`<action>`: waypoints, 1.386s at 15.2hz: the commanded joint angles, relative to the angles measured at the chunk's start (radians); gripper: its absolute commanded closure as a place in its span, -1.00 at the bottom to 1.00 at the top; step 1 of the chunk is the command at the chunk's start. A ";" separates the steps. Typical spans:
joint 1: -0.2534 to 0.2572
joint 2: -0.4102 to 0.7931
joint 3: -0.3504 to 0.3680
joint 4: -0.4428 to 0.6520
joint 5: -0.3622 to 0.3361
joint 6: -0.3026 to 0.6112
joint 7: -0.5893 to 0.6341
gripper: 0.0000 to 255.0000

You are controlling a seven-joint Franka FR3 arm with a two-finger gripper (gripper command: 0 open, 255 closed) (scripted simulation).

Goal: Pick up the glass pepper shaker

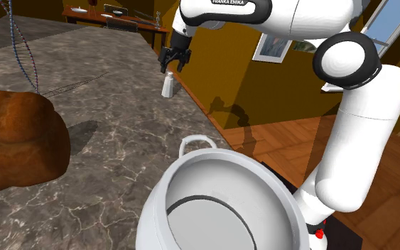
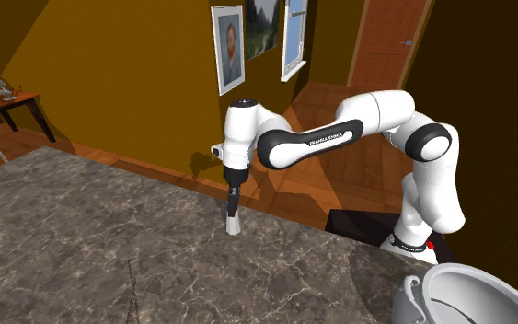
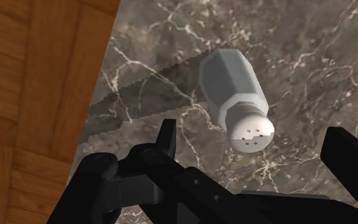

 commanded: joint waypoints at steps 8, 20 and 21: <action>0.001 0.002 0.001 -0.044 0.000 0.046 0.001 1.00; 0.003 0.003 0.001 0.025 -0.001 -0.021 0.004 1.00; 0.003 0.004 0.001 0.040 -0.002 -0.035 0.005 1.00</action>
